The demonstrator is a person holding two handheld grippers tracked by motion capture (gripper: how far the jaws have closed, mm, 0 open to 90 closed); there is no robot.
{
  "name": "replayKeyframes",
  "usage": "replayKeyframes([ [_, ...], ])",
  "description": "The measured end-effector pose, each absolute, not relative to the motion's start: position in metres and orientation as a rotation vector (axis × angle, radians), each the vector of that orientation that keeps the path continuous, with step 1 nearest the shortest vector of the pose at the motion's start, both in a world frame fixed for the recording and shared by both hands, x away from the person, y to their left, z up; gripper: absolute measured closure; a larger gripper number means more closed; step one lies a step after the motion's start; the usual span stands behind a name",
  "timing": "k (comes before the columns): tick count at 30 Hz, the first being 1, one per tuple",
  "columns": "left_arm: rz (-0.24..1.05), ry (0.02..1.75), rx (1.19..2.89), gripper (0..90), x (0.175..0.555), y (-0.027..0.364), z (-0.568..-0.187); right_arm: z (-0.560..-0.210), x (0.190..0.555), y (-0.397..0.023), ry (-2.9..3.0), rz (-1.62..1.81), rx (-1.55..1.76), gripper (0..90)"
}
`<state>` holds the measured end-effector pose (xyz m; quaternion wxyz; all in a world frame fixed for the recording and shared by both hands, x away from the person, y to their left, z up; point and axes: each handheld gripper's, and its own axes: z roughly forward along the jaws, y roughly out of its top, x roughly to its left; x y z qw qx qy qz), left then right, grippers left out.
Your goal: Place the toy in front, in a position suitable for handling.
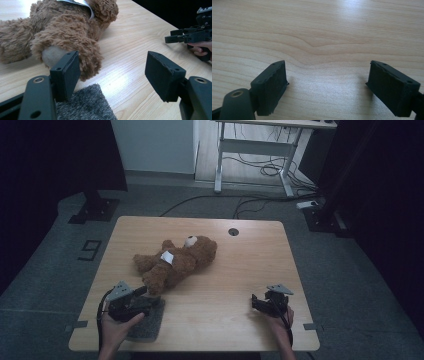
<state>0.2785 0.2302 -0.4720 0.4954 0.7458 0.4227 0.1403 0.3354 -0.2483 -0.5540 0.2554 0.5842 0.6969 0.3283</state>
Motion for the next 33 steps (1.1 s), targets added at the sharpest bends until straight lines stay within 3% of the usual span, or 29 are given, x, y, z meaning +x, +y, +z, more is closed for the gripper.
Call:
replayKeyframes([
  [19, 0.329, 1.022, 1.802, 28.1, 0.278, 0.228, -0.472, -0.552, 0.335, -0.244, 1.897, 0.909, 1.551, 17.3],
  [33, 0.343, 1.029, 1.815, 27.4, 0.282, 0.223, -0.468, -0.537, 0.349, -0.215, 1.952, 1.010, 1.426, 19.5],
])
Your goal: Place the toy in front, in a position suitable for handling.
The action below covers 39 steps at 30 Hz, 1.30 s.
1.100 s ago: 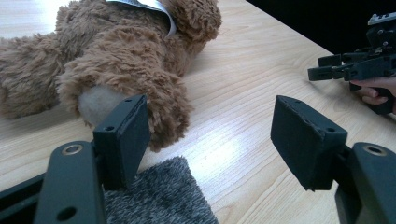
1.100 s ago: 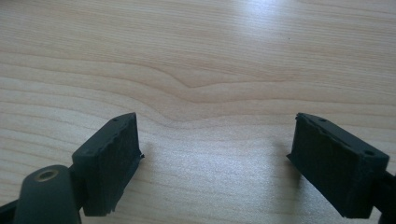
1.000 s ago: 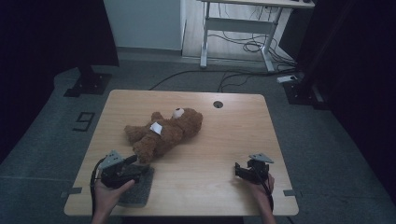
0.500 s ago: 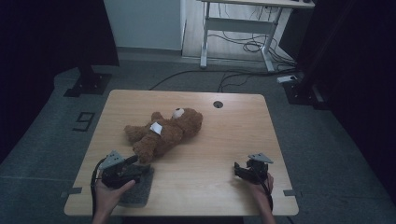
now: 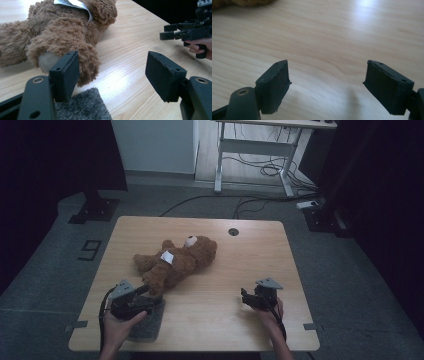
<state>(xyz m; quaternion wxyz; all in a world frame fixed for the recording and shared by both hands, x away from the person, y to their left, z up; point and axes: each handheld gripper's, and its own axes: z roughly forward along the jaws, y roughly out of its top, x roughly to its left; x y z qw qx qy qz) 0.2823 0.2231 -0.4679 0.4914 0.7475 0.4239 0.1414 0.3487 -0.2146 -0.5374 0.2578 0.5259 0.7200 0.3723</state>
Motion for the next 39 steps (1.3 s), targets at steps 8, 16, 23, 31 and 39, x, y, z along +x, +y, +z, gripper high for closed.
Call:
replayKeyframes([
  [8, 0.347, 1.035, 1.835, 26.5, 0.290, 0.217, -0.467, -0.523, 0.368, -0.192, 2.016, 1.074, 1.372, 19.3],
  [16, 0.347, 1.075, 1.845, 25.3, 0.302, 0.217, -0.471, -0.504, 0.391, -0.169, 2.071, 1.148, 1.314, 18.5],
  [23, 0.377, 1.115, 1.834, 24.7, 0.308, 0.227, -0.469, -0.488, 0.411, -0.150, 2.101, 1.191, 1.275, 17.9],
  [31, 0.355, 1.138, 1.842, 21.6, 0.315, 0.226, -0.475, -0.478, 0.414, -0.117, 2.162, 1.257, 1.166, 17.3],
  [39, 0.397, 1.191, 1.848, 19.6, 0.329, 0.221, -0.480, -0.481, 0.420, -0.091, 2.225, 1.293, 1.118, 16.5],
])
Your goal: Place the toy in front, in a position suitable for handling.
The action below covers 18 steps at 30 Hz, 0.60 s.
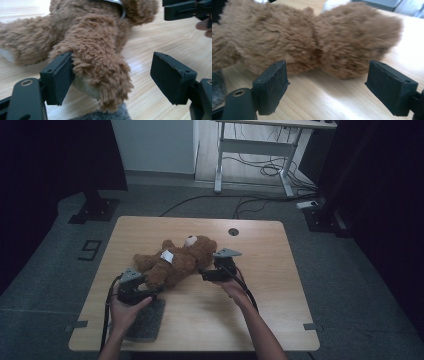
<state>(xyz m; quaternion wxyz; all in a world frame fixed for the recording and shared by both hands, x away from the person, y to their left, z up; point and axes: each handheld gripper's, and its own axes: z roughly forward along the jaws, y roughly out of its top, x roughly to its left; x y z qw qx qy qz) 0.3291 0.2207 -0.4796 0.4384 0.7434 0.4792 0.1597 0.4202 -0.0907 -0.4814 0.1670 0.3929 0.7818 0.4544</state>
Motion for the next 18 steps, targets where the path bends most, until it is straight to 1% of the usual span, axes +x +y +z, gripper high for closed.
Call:
replayKeyframes([
  [5, 0.381, 1.231, 1.824, 19.3, 0.335, 0.234, -0.487, -0.483, 0.419, -0.072, 2.275, 1.306, 1.072, 15.0],
  [12, 0.360, 1.217, 1.835, 19.1, 0.339, 0.230, -0.492, -0.483, 0.417, -0.055, 2.290, 1.292, 1.008, 14.0],
  [18, 0.356, 1.221, 1.838, 24.0, 0.348, 0.225, -0.496, -0.490, 0.425, -0.037, 2.293, 1.284, 0.980, 13.5],
])
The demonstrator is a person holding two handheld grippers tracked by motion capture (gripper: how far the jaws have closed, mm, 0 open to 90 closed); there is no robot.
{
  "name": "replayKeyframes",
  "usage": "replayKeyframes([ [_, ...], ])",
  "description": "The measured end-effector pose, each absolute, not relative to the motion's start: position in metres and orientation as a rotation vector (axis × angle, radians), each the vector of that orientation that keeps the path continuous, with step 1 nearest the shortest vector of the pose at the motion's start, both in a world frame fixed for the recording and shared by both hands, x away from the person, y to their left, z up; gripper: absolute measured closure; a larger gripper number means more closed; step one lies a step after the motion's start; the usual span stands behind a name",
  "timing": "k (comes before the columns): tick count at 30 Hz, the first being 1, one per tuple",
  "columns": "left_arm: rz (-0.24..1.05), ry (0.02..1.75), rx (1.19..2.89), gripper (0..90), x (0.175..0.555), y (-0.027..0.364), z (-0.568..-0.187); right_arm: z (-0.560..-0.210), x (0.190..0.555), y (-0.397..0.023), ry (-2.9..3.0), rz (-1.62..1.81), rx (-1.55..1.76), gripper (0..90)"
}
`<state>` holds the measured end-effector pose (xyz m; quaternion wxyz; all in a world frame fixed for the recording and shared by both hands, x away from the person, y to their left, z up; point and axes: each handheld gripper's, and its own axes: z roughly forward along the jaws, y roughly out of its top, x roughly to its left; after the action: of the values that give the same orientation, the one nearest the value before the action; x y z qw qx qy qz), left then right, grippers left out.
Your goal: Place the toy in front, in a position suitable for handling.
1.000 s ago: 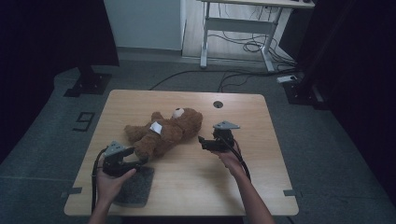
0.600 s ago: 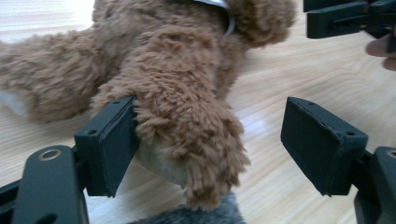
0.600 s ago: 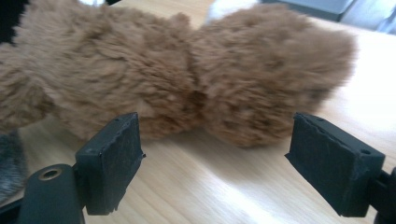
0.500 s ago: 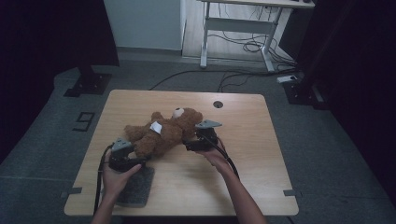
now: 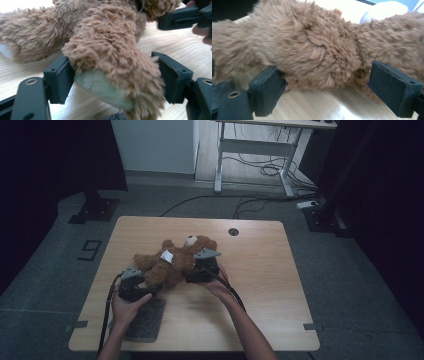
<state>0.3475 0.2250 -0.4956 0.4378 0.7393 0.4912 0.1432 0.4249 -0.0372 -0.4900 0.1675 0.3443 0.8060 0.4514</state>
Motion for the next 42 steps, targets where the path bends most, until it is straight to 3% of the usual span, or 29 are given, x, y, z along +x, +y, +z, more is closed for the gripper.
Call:
replayKeyframes([
  [5, 0.365, 1.239, 1.847, 29.2, 0.349, 0.225, -0.497, -0.501, 0.439, -0.022, 2.312, 1.220, 0.951, 13.6],
  [7, 0.377, 1.251, 1.841, 35.7, 0.349, 0.225, -0.497, -0.501, 0.443, -0.018, 2.307, 1.217, 0.926, 17.0],
  [8, 0.380, 1.251, 1.844, 35.7, 0.349, 0.226, -0.496, -0.501, 0.445, -0.017, 2.316, 1.230, 0.917, 22.6],
  [9, 0.385, 1.252, 1.847, 39.9, 0.349, 0.226, -0.497, -0.500, 0.447, -0.015, 2.345, 1.250, 0.859, 36.9],
  [10, 0.388, 1.253, 1.855, 39.9, 0.349, 0.226, -0.497, -0.500, 0.447, -0.015, 2.345, 1.250, 0.859, 36.9],
  [13, 0.392, 1.248, 1.866, 47.4, 0.349, 0.225, -0.499, -0.498, 0.449, -0.016, 2.349, 1.218, 0.853, 58.1],
  [16, 0.388, 1.246, 1.865, 50.7, 0.349, 0.225, -0.499, -0.497, 0.449, -0.019, 2.341, 1.231, 0.861, 64.9],
  [17, 0.389, 1.246, 1.865, 51.4, 0.349, 0.226, -0.499, -0.497, 0.449, -0.023, 2.328, 1.250, 0.872, 70.9],
  [24, 0.421, 1.247, 1.841, 59.0, 0.349, 0.230, -0.497, -0.496, 0.446, -0.028, 2.295, 1.305, 0.856, 76.1],
  [42, 0.479, 1.142, 1.828, 63.9, 0.346, 0.207, -0.465, -0.450, 0.418, -0.063, 2.144, 1.417, 0.794, 78.6],
])
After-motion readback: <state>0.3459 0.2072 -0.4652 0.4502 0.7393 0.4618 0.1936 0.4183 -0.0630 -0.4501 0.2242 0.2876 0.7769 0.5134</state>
